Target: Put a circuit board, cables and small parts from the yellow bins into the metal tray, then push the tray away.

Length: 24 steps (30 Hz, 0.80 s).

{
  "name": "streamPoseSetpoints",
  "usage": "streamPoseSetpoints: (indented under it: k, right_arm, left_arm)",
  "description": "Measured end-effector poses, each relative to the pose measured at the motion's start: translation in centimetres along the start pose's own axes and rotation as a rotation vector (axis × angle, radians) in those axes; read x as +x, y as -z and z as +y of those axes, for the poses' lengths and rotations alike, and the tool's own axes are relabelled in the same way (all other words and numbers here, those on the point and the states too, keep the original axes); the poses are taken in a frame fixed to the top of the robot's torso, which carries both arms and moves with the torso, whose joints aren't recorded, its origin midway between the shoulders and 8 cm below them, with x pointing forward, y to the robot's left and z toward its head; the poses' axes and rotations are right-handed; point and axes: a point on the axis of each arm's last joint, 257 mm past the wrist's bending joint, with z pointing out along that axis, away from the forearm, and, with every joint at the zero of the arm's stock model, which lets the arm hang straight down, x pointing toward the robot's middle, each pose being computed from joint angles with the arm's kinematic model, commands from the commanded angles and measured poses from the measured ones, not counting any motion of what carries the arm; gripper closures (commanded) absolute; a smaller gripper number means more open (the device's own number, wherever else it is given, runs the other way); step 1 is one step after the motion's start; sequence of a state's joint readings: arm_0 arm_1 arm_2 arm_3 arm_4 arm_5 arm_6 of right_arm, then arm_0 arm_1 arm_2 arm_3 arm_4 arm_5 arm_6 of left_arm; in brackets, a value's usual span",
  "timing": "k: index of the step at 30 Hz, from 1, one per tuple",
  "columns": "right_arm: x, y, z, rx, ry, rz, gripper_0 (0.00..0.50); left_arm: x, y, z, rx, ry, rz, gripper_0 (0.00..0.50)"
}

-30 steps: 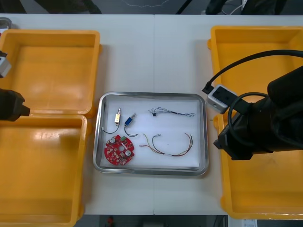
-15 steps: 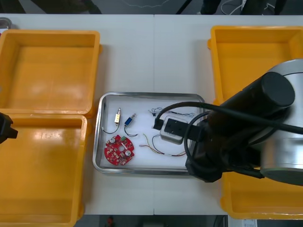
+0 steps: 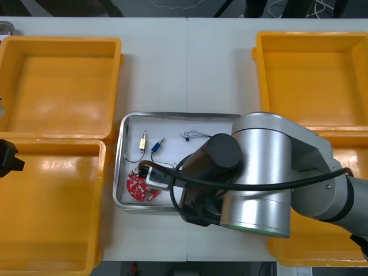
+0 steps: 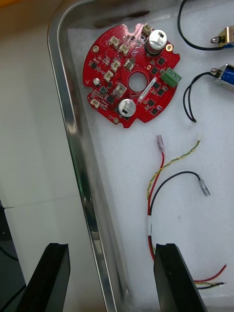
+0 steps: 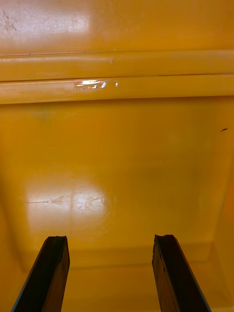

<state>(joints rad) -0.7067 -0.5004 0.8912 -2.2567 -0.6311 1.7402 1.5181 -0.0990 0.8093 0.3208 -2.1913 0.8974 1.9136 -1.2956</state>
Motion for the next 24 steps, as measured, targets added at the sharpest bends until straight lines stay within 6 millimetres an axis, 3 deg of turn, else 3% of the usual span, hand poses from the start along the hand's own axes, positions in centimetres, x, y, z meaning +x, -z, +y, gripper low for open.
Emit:
streamPoseSetpoints:
  k: [18,24]
  right_arm:
    - [-0.4,-5.9,1.3,0.040,0.114,0.074,0.000]
    - [0.6,-7.1,2.0,0.044,0.171,0.103,0.000]
  left_arm:
    - [0.0,0.0,0.0,0.000,0.000,0.000,0.000]
    - [0.0,0.0,0.0,0.000,0.000,0.000,0.000]
